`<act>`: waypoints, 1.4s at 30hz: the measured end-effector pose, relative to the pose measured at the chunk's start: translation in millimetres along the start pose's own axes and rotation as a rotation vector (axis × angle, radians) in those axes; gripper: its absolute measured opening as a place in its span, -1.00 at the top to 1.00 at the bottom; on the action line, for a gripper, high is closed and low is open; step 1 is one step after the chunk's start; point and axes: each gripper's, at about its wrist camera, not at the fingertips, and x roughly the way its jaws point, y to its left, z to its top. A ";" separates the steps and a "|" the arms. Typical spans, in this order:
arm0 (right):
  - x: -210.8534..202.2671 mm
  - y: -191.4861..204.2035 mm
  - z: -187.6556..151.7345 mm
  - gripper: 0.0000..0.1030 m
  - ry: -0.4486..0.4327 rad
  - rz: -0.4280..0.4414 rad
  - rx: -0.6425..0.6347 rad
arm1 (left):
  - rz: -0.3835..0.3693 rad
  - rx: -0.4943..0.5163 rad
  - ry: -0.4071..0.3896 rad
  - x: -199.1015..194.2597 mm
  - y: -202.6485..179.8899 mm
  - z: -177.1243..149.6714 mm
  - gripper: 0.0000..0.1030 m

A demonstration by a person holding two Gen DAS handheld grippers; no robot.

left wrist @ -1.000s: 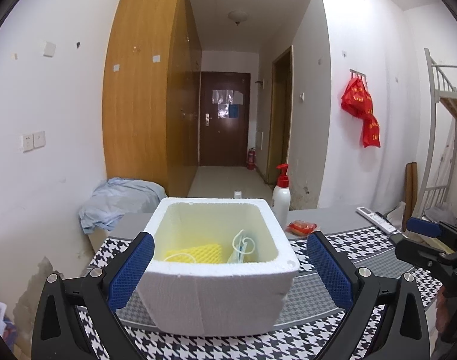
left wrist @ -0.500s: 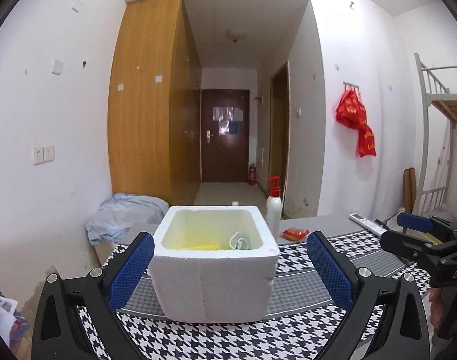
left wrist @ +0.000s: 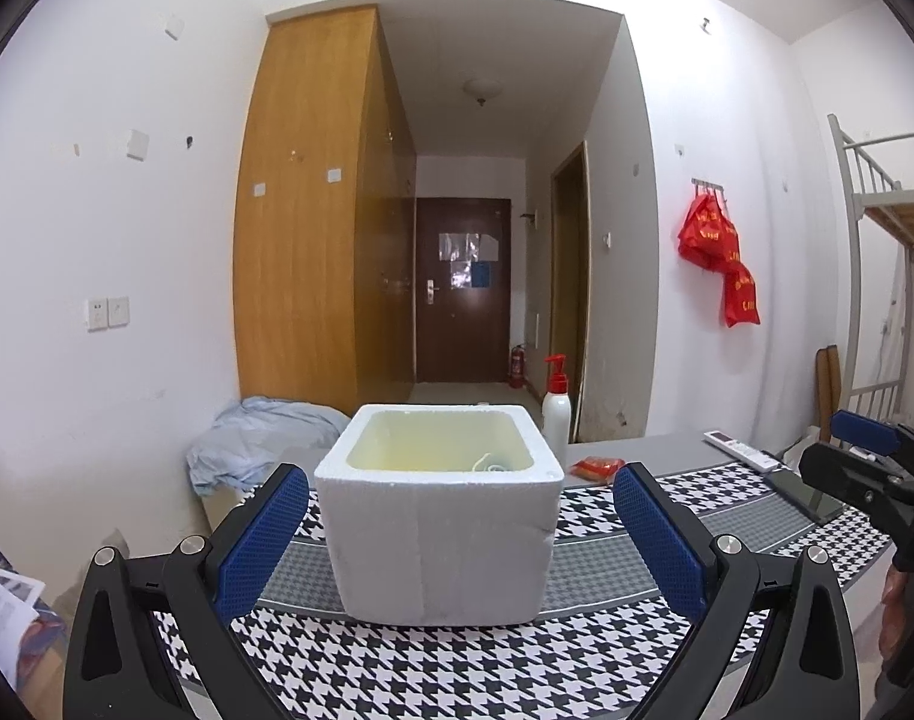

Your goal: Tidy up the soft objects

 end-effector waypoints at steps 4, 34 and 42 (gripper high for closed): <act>-3.0 0.0 -9.2 -0.99 -0.017 -0.014 0.009 | 0.013 0.003 -0.016 -7.1 -2.0 -9.0 -0.98; -1.4 20.6 -44.4 -0.99 0.024 0.085 0.005 | 0.040 -0.038 0.006 -27.2 3.1 -47.6 -0.98; -5.2 24.6 -43.8 -0.99 0.017 0.075 -0.004 | 0.026 -0.038 0.003 -31.4 1.2 -46.3 -0.98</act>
